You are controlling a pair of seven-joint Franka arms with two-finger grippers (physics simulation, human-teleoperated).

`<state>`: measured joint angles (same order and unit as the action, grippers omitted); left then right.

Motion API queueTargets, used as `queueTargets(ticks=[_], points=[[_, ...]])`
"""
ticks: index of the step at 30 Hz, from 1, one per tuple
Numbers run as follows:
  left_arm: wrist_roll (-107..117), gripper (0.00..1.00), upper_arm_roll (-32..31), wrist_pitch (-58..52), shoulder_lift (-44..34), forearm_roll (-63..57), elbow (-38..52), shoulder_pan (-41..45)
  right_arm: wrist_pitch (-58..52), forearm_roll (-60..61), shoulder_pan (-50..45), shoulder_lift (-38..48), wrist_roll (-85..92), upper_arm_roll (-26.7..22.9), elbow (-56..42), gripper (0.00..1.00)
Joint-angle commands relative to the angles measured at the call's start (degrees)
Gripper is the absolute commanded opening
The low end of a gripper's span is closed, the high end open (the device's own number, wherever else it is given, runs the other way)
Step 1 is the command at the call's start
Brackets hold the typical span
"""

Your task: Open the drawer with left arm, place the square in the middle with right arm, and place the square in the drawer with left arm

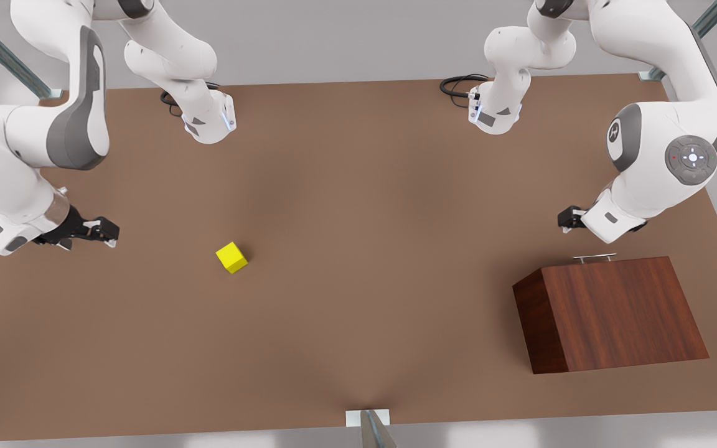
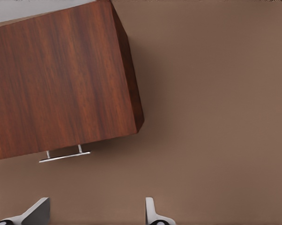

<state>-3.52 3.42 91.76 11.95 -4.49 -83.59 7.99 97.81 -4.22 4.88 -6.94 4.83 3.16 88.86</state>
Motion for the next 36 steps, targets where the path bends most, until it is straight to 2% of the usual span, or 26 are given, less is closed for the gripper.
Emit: queueTargets(ticks=[1, 4, 6, 11, 14, 18, 24, 36], points=[[0.01, 1.00, 0.00, 0.00, 0.00, -0.25, 0.00, -0.08, 0.10, 0.00, 0.05, 0.00, 0.00, 0.00, -0.09, 1.00], [5.27, 1.00, 0.79, 1.40, -1.14, -0.43, -2.27, -0.08, 0.45, 0.79, -2.06, -1.06, 1.14, 2.19, 1.93, 1.00], [22.49, 1.00, 3.17, 10.71, -7.11, -0.69, -12.29, -0.08, 11.00, 0.97, -2.33, 0.79, 1.14, 6.85, 12.12, 1.00], [57.56, 1.00, 7.65, 31.37, -18.10, -0.61, -34.88, -0.08, 28.05, 0.97, -3.29, -3.61, 12.92, 8.61, 24.52, 1.00], [67.42, 1.00, 8.70, 40.43, -20.21, -0.61, -44.03, -0.08, 28.76, 0.97, -2.59, -6.51, 22.85, 8.44, 25.40, 1.00], [80.60, 1.00, 10.02, 46.58, -19.60, -0.61, -49.13, -0.08, 30.60, 0.97, -2.59, -7.83, 23.73, 8.53, 29.79, 1.00], [84.65, 1.00, 14.24, 55.20, -15.99, -0.61, -51.59, -0.17, 43.52, 0.53, -3.29, -8.26, 23.99, 10.28, 39.73, 1.00], [84.65, 1.00, 14.94, 64.42, -8.00, -0.08, -51.85, -2.02, 52.93, 0.18, -4.00, -10.73, 18.64, 10.37, 43.15, 1.00]])
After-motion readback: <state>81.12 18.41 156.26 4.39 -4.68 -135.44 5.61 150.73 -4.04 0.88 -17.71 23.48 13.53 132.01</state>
